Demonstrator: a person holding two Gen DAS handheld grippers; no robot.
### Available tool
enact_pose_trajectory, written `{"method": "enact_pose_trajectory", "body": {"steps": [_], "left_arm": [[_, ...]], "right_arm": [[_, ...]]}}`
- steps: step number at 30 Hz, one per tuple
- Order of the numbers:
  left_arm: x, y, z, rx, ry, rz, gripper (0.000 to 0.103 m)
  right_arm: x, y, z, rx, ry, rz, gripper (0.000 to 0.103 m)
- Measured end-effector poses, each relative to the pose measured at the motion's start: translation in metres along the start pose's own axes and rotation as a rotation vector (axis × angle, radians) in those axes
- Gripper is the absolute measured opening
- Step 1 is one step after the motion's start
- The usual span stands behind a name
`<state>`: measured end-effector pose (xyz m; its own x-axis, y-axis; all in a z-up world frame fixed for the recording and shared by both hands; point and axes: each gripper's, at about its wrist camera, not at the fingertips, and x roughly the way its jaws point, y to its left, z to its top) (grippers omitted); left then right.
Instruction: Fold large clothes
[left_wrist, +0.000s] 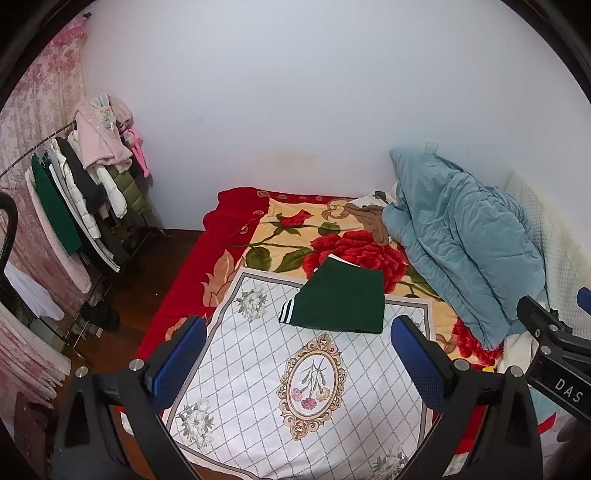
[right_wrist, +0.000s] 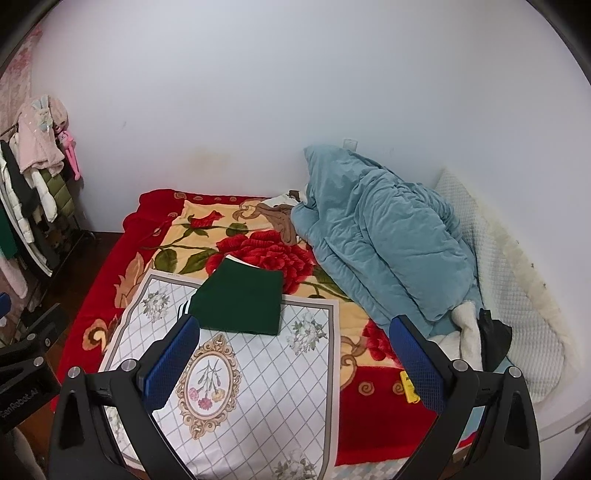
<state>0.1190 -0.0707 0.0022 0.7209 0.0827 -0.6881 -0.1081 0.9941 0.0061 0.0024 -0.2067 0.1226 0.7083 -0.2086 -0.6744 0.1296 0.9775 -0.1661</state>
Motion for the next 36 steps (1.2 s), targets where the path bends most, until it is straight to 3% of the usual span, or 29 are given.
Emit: {"method": "enact_pose_trajectory", "body": {"steps": [36], "left_arm": [[-0.0062, 0.0089, 0.0013, -0.006, -0.01, 0.021, 0.102]], "right_arm": [[0.0019, -0.0018, -0.0028, -0.001, 0.006, 0.045, 0.103]]}}
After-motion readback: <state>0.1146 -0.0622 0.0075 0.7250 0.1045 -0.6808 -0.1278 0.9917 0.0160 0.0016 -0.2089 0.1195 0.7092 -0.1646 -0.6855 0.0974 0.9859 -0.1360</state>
